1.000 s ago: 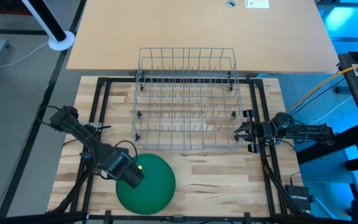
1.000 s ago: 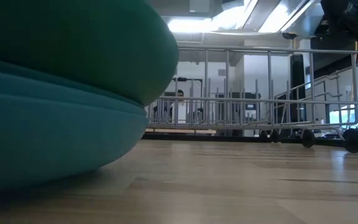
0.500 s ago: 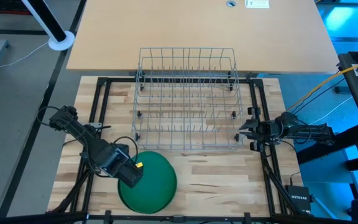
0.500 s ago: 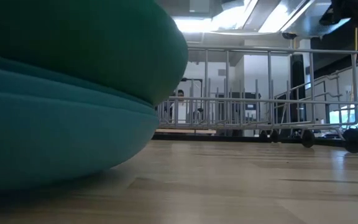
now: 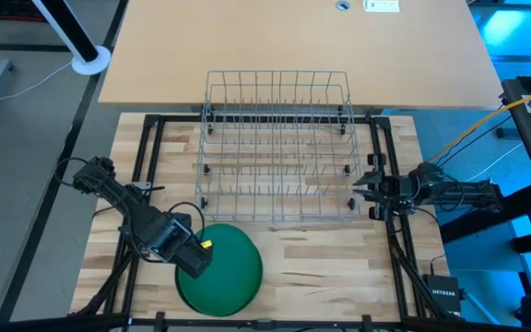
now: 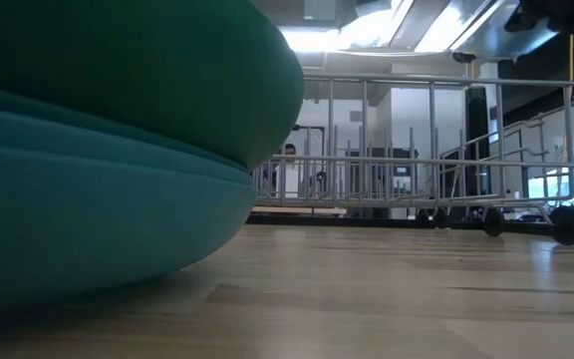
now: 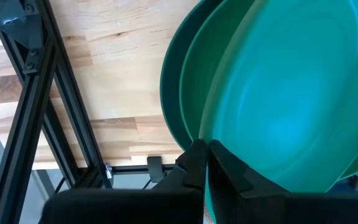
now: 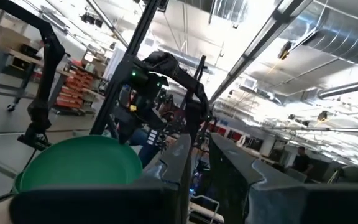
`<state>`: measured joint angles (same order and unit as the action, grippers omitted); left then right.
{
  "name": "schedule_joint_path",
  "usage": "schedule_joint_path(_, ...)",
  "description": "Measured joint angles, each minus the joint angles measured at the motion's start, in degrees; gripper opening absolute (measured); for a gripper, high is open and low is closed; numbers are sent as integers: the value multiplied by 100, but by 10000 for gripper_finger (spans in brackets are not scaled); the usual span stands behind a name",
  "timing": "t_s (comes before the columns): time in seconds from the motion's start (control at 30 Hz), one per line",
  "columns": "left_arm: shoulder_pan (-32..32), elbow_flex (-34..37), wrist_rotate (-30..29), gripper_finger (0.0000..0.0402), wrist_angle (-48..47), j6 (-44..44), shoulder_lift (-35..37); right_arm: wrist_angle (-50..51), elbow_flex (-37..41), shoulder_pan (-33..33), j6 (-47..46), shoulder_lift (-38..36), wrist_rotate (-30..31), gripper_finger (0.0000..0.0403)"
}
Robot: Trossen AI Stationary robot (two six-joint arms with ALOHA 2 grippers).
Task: Sort dishes
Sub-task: Put the top green plate into the dish rack
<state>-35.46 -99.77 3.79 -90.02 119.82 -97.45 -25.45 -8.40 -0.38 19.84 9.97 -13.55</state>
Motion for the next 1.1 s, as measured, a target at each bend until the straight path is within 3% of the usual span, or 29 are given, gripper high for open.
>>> schedule_joint_path(0.13,0,0,0,0,0,1,0,181,-635,0,126,833,-275,62)
schedule_joint_path(0.33,0,0,0,0,0,-2,0,1236,-1695,2,290,2472,-783,62)
schedule_joint_path(0.73,0,0,0,0,2,-3,0,1058,-3225,4,789,5436,-1201,62)
schedule_joint_path(1.1,0,0,-2,0,0,-73,0,1055,-4964,9,1115,7283,-3111,72)
